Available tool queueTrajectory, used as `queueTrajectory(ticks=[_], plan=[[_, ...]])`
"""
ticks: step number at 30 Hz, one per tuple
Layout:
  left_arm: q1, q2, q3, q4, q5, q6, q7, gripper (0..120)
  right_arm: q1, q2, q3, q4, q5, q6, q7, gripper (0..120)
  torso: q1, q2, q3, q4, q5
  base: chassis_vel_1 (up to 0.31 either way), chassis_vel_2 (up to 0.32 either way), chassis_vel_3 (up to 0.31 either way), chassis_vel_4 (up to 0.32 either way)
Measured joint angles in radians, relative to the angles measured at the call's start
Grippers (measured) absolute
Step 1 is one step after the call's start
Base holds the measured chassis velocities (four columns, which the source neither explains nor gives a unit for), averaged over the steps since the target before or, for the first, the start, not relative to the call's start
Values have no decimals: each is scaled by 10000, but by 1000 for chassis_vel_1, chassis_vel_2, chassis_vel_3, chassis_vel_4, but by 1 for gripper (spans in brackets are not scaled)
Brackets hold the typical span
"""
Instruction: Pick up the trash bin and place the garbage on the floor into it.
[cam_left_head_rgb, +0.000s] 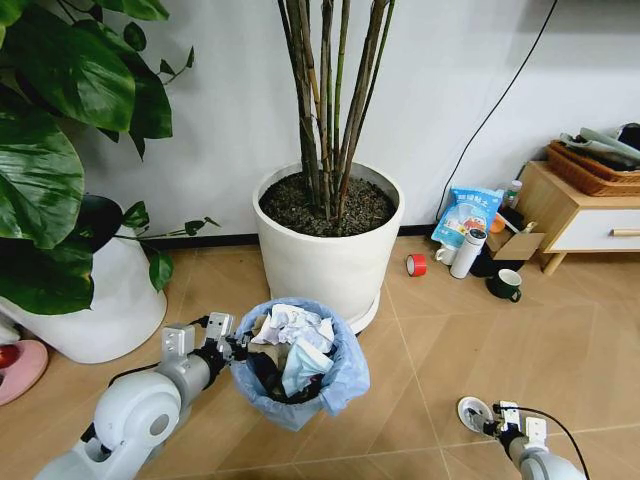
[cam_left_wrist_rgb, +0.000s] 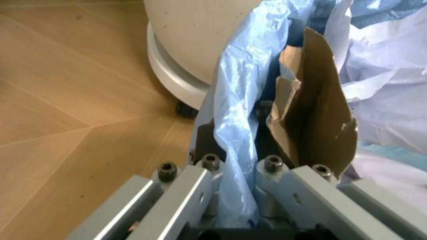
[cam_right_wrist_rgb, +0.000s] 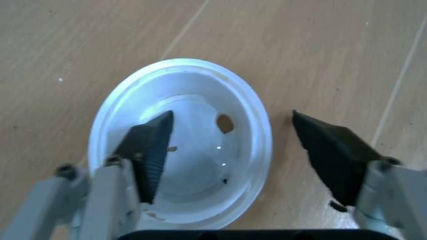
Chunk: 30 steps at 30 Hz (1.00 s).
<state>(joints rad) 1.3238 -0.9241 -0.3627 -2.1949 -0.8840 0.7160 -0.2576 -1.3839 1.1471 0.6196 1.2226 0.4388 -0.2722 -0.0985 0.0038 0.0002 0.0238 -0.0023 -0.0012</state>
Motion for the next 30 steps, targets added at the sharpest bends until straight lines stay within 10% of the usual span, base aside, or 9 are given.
queueTrajectory(ticks=[13,30], plan=[[24,45,14,-53,1,0,-5,0,-71,153,67,-107,-29,190,-153,21,0,0,2,-3,-7,0,0,0,0],[211,42,-7,-318,51,1,-15,0,-552,-75,434,1457,-91,445,-446,0,3,-6,5,2,19,0,0,0,0]])
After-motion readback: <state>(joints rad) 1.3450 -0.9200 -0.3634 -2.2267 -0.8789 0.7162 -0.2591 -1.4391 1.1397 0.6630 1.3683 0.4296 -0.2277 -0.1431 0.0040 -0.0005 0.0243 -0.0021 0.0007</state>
